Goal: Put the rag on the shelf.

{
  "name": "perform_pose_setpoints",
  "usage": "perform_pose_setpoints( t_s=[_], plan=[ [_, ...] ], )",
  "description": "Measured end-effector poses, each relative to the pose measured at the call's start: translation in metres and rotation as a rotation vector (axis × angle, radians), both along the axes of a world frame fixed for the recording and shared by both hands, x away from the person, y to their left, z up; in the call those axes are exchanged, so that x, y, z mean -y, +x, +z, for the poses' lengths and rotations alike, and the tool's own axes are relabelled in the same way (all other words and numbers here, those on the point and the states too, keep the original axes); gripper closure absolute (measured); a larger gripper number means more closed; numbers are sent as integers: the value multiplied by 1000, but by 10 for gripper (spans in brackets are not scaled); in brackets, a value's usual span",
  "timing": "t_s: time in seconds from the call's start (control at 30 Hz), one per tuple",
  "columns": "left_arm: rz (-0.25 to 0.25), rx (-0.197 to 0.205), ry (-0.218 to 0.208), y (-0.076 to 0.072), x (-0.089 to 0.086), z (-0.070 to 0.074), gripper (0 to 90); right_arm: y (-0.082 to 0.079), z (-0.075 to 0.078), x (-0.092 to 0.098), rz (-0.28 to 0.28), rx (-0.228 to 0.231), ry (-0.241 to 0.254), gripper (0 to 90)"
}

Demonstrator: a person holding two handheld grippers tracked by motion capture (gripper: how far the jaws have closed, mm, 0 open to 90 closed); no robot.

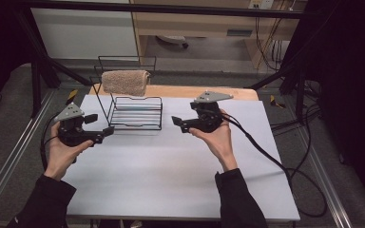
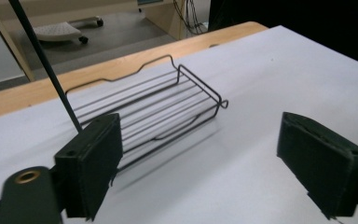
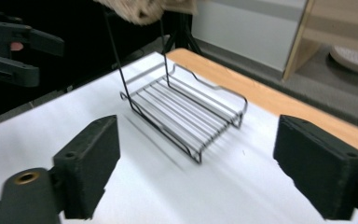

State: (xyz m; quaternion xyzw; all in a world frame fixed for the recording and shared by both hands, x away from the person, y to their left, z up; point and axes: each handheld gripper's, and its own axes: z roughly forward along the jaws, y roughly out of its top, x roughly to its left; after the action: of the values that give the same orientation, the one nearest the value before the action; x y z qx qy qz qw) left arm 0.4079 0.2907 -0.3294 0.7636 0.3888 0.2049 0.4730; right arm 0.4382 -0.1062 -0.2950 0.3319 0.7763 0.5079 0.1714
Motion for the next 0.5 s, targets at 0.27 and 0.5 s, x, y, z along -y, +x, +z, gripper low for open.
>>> perform_pose_setpoints(
  t_s=[0.27, 0.5],
  plan=[
    [-28, -40, -9, -13, 3, -25, 97, -13, -24, 46, -40, -40, 11, 64],
    [-42, -71, -10, -22, 6, -46, 86, -27, -50, 81, -79, -70, 26, 38]
  ],
)
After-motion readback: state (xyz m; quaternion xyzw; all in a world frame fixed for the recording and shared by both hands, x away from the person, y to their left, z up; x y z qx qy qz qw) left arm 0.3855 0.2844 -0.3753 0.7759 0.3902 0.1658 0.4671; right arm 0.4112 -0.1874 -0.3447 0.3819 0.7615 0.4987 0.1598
